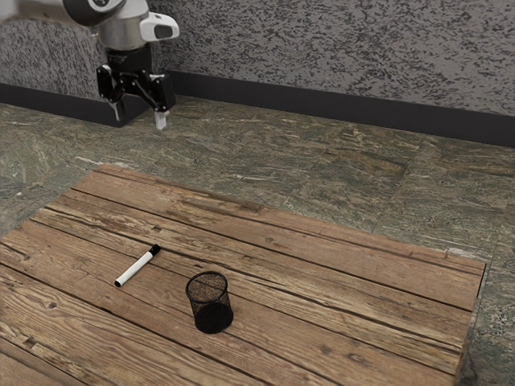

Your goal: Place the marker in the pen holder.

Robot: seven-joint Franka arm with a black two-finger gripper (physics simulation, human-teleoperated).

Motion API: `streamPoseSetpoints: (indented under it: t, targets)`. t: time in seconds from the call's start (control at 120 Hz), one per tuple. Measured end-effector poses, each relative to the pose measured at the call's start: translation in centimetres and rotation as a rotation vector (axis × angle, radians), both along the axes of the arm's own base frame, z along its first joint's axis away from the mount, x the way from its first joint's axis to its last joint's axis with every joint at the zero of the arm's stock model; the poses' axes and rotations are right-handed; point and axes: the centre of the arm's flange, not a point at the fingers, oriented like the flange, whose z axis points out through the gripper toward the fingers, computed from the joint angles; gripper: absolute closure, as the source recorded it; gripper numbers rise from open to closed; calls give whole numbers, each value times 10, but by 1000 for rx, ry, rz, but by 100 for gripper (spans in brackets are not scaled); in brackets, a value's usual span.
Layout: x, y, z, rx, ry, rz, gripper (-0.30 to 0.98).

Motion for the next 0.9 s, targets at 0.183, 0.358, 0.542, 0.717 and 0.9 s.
streamPoseSetpoints:
  t: [0.183,0.358,0.542,0.717,0.9]
  targets:
    - [0,-1,4,-5,-7,14,0]
    - [4,10,-17,-13,25,46,0]
    - [-13,21,-154,-35,132,72,0]
    - [-5,42,-230,-28,95,69,0]
    - [-24,59,-294,-28,81,-13,0]
